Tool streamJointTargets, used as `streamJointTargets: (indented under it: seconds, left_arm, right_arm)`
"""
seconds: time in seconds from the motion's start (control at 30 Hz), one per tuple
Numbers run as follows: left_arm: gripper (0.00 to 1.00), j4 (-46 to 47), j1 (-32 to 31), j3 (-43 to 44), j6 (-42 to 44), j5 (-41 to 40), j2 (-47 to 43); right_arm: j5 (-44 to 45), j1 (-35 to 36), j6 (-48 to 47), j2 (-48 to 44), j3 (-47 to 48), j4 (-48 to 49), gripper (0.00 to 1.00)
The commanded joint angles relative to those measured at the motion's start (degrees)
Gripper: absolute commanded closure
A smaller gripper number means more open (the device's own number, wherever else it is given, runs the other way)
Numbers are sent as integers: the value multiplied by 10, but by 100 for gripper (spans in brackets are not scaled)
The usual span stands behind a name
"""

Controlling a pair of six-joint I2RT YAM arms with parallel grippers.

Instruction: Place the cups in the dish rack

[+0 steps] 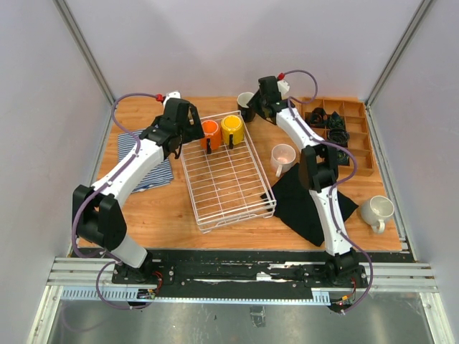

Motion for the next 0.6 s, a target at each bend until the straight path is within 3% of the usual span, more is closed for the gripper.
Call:
streamJointTargets:
  seconds: [0.0,0.2,0.33,0.4,0.57]
  left_arm:
    - [12,7,5,18,7,-18,7]
    - [12,3,6,22,7,-21,12]
    - [12,1,7,27,5,-19,16]
    - [12,2,7,28,4,-18,19]
    - [12,2,7,33,2,-13,24]
  right_arm:
    - [14,-13,7,18,21,-5,52]
    - [4,-20,8,25,4,-1,57]
    - [-3,-24,8,23,-7,6,76]
    - [-7,-27,8,20,-14,11,95]
    - [-34,-36,4,14,-29,37,99]
